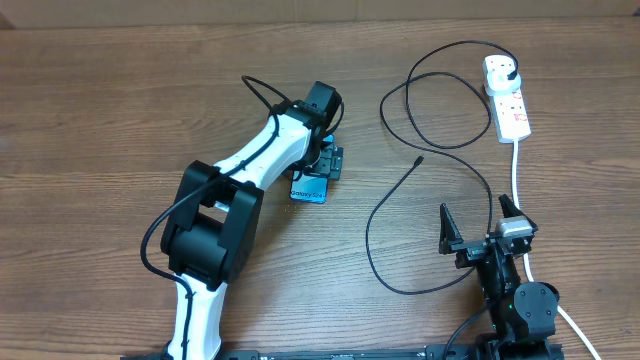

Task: Plug charger to phone and switch on socket
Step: 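Close the left gripper on the phone's sides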

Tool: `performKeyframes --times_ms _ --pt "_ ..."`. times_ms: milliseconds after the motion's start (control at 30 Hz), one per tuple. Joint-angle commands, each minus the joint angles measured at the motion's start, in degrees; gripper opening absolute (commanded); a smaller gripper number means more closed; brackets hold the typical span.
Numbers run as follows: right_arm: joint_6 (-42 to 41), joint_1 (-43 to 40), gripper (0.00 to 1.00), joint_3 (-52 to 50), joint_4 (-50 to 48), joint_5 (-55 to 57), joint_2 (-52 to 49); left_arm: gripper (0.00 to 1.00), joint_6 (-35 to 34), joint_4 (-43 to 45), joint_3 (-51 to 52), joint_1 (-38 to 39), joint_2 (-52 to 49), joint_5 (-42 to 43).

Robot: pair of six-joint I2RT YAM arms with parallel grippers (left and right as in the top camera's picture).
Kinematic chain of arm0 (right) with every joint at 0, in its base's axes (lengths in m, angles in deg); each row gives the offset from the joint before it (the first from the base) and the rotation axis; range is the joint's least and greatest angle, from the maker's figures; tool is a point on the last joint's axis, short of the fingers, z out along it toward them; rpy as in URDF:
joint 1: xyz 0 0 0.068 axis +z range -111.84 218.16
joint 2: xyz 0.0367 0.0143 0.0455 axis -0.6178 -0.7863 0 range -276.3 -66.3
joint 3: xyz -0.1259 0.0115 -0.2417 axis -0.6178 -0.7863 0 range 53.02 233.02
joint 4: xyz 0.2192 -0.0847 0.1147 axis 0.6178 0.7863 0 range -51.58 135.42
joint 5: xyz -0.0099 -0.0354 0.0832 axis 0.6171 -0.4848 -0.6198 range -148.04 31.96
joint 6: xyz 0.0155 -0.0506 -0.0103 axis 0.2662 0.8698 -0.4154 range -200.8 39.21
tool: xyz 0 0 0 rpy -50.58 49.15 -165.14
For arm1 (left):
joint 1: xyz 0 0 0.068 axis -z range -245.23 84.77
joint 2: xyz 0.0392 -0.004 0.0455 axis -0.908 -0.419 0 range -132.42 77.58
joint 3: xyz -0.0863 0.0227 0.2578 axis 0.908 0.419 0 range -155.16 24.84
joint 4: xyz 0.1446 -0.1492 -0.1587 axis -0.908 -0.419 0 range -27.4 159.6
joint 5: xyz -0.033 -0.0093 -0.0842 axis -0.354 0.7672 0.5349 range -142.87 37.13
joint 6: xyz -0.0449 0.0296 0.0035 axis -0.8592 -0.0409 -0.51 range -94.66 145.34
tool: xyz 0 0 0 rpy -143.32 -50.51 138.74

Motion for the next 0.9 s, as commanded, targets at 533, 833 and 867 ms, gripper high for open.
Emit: performKeyframes --times_ms 533,833,867 --pt "-0.3 0.2 1.0 -0.6 -0.3 0.5 0.0 0.71 0.0 -4.7 0.7 1.3 -7.8 -0.4" --pt "-0.3 0.2 1.0 -0.6 -0.3 0.5 0.0 0.72 0.0 -4.8 0.7 1.2 -7.8 -0.4" --pt "-0.3 0.2 1.0 -0.6 -0.3 0.5 0.0 0.72 0.0 -4.8 0.6 1.1 -7.8 -0.4"
